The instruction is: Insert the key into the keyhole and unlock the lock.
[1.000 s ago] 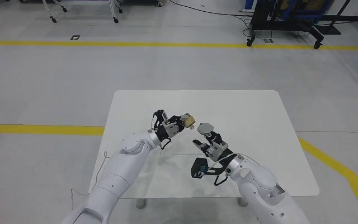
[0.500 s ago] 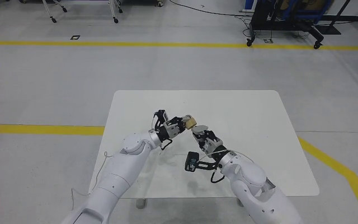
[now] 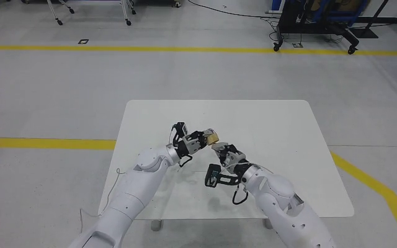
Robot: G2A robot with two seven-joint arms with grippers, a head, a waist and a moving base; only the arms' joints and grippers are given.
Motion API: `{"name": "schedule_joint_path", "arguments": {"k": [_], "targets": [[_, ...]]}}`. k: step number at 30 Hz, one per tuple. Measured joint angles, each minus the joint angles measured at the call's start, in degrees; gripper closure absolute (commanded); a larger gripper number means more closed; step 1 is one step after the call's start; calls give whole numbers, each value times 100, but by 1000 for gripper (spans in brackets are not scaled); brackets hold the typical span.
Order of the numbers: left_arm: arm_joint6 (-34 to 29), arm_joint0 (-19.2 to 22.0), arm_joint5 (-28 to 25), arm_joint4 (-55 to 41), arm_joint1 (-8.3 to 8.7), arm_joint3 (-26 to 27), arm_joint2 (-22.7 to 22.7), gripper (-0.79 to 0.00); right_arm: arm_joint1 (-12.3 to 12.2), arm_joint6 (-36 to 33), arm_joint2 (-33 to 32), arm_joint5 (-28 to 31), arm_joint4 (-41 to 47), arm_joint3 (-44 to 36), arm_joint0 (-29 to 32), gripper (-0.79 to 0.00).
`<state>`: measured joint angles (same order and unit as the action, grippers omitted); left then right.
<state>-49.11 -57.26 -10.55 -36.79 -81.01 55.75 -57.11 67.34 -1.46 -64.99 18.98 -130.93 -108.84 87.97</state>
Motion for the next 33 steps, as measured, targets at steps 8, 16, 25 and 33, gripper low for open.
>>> {"name": "schedule_joint_path", "arguments": {"k": [8,16,25,33], "targets": [[-268,-43,-387,84,5,93,-21,0,-20,1143,-687,188,2045,515,59,0],[-372,-115,-750,115,19,192,-99,0,-69,1971,-1024,913,3177,1011,23,0],[-385,-215,-1039,132,37,300,-188,0,-98,2298,-1017,1439,3622,1428,-224,-354],[-302,-240,-943,68,48,350,-269,0,-160,2559,-1165,816,3034,1181,34,-671]]}}
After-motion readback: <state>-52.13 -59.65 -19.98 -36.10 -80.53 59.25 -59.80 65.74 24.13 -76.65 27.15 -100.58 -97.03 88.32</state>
